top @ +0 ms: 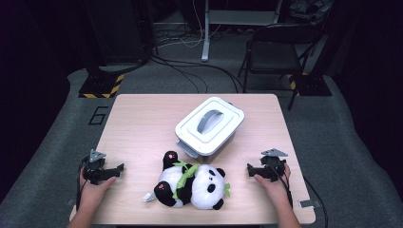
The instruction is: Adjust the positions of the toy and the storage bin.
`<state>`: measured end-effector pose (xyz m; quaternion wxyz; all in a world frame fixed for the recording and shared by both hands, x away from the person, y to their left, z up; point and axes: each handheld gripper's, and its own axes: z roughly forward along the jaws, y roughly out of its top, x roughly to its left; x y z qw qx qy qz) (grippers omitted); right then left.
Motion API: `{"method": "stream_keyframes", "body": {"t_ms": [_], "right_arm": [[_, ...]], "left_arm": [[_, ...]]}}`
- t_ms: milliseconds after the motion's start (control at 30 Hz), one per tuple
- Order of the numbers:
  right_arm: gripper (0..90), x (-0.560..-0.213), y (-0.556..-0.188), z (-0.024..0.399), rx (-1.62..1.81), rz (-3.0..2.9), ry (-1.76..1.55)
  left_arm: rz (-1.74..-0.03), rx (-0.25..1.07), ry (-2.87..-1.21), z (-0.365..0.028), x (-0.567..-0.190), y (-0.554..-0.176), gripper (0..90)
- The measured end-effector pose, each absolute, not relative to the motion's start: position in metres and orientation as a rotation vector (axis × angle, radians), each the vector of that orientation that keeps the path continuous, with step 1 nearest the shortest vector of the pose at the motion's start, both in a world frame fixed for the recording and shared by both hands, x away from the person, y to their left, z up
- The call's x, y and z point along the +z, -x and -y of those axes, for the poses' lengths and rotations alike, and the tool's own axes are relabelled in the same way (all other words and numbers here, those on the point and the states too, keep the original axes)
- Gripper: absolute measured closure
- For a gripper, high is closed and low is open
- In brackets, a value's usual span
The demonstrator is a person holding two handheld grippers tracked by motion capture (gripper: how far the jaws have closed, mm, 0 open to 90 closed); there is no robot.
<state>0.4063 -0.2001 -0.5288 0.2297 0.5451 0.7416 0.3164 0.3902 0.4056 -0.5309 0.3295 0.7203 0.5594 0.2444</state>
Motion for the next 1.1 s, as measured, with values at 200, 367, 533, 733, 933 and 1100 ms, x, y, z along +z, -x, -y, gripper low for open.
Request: {"method": "stream_keyframes", "body": {"t_ms": [200,367,533,733,933,1100], "right_arm": [[3.0,-0.528,-0.406,0.200,0.876,-2.038,-1.504],[18.4,-0.524,-0.403,0.198,0.884,-2.049,-1.488],[26.2,-0.522,-0.402,0.196,0.881,-2.059,-1.485],[31.9,-0.521,-0.400,0.195,0.876,-2.057,-1.489],[43.7,-0.516,-0.400,0.191,0.879,-2.099,-1.506],[44.5,-0.515,-0.400,0.190,0.877,-2.104,-1.496]], "left_arm": [[-1.470,0.638,-1.882,-0.405,-0.530,-0.389,15.0],[-1.477,0.609,-1.921,-0.403,-0.525,-0.389,21.7],[-1.482,0.579,-1.929,-0.400,-0.521,-0.387,33.7],[-1.452,0.505,-1.911,-0.391,-0.511,-0.388,43.6],[-1.356,0.509,-1.915,-0.375,-0.482,-0.388,45.7],[-1.317,0.479,-1.918,-0.363,-0.470,-0.392,49.8]]}}
